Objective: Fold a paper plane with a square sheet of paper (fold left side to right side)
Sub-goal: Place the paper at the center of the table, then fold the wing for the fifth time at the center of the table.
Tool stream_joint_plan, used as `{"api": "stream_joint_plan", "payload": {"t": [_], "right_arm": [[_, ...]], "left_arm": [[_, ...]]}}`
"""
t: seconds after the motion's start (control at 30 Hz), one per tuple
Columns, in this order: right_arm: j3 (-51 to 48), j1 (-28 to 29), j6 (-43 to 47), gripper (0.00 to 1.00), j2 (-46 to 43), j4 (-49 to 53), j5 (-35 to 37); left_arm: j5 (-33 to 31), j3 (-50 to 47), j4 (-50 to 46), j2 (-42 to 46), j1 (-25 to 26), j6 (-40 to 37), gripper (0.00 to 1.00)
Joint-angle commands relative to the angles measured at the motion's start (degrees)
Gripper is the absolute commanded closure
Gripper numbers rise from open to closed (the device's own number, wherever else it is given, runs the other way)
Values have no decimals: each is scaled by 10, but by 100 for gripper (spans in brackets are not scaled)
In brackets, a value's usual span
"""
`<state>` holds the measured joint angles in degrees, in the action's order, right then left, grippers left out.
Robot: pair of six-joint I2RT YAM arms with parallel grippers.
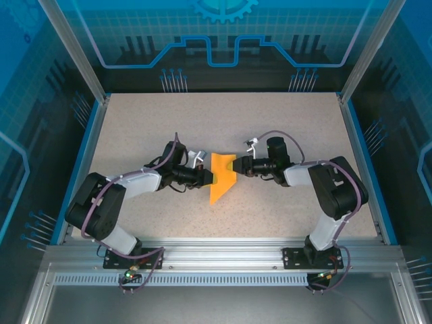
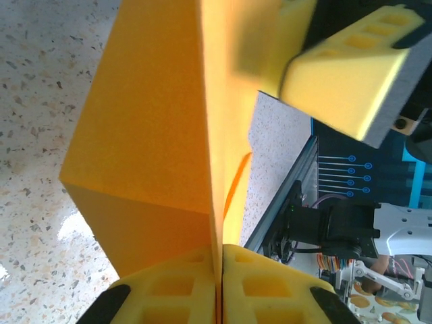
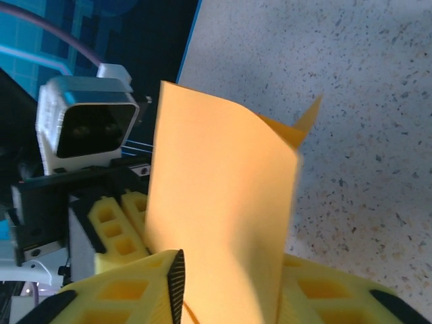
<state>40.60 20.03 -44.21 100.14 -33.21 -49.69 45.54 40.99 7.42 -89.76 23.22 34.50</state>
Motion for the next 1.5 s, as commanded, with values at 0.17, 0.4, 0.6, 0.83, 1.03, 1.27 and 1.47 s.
{"api": "stream_joint_plan", "payload": {"t": [0.17, 0.4, 0.6, 0.83, 1.03, 1.27, 1.47], "right_arm": [[8, -15, 43, 85, -42, 81, 6], [21, -15, 69, 98, -53, 195, 51], [27, -15, 72, 98, -61, 275, 82], [34, -10, 64, 98, -51, 306, 101], [61, -3, 66, 98, -52, 358, 125], [122, 8, 52, 98, -47, 469, 165], [152, 12, 36, 98, -36, 504, 179]], "left_arm": [[17, -7, 29, -34, 13, -7, 89], [12, 0, 47, -69, 27, -6, 86], [11, 1, 63, -108, 30, -5, 81], [-9, 3, 50, -122, 32, -19, 59], [-107, 9, -74, -37, 32, -88, 37], [-305, 23, -232, 113, 120, -174, 33], [-420, 69, -295, 115, 235, -165, 30]]}}
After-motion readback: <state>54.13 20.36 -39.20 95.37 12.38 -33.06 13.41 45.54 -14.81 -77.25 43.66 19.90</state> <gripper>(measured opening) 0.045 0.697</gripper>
